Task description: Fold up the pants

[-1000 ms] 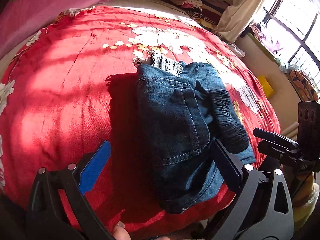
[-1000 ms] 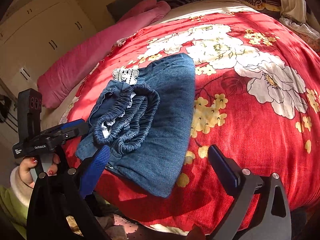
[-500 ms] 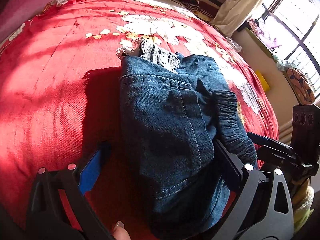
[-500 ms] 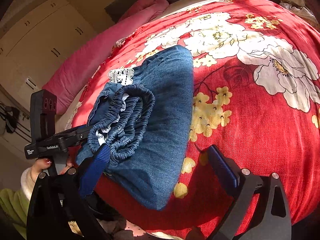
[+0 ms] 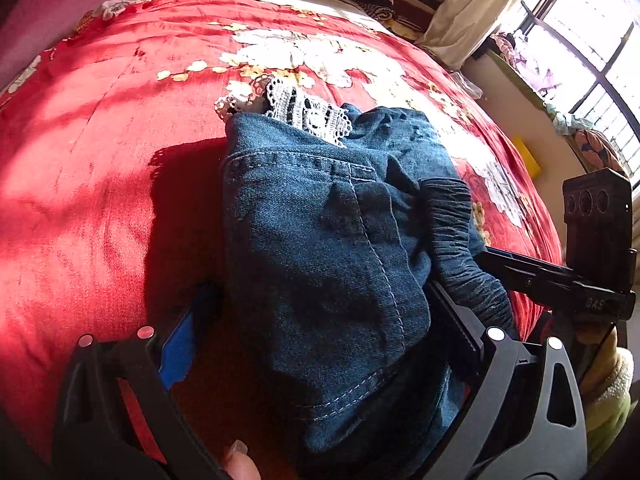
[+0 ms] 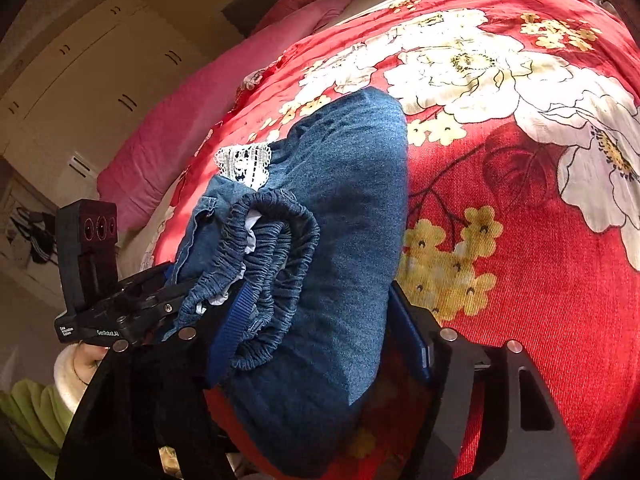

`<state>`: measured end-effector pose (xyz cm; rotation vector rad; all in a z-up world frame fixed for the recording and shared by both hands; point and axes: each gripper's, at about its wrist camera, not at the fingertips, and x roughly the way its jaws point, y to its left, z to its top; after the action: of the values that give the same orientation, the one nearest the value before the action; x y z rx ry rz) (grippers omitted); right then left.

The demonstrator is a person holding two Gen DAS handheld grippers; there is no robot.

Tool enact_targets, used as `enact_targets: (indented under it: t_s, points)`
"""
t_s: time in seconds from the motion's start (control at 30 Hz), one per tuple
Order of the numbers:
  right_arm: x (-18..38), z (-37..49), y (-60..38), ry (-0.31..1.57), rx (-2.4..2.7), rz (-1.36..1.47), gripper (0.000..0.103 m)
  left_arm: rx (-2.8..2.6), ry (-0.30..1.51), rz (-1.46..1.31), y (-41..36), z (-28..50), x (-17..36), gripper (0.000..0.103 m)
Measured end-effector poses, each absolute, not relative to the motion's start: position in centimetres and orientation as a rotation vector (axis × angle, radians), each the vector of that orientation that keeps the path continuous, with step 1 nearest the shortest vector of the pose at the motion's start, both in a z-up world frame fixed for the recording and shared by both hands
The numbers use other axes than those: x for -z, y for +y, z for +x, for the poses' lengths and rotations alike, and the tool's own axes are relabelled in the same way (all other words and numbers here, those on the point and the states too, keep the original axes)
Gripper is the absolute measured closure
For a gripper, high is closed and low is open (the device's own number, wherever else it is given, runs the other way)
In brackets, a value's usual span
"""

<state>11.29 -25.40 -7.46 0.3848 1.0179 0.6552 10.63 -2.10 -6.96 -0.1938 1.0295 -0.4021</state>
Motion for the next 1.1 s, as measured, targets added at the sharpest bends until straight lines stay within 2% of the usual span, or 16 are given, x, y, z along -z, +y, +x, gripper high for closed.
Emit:
enact_targets:
  t_s: [0.13,0.37,0.47,0.5,0.57,0.67,1.0,1.1]
  points:
    - [7.8,12.1,-25.4,1.028,-0.650,0.375,0.056,0.400,1.026,-0.198,-2.2,10.8,7.0,0.011]
    - [8.0,13.2,-24.5,1.028,-0.667,0.362,0.059,0.397,1.025,-0.193,-2.5,11.0,6.9,0.014]
    - [8.2,13.5,-24.1,1.021,-0.665,0.363,0.065,0.399,1.024,-0.200,-2.6,11.1,6.8,0.022]
    - [8.2,13.5,-24.1,1.019,-0.663,0.367,0.067,0.402,1.023,-0.201,-2.6,11.1,6.8,0.028]
    - [8.3,13.5,-24.1,1.016,-0.660,0.371,0.076,0.407,1.023,-0.202,-2.8,11.1,6.6,0.035]
    - [8.1,13.3,-24.0,1.010,-0.667,0.374,0.083,0.401,1.023,-0.197,-2.9,11.0,6.5,0.043]
    - [6.9,12.1,-23.2,0.976,-0.636,0.324,0.088,0.399,1.008,-0.175,-3.0,10.4,5.8,0.068]
    - [6.0,11.6,-22.7,0.957,-0.636,0.292,0.090,0.401,1.002,-0.178,-3.0,10.1,5.4,0.071]
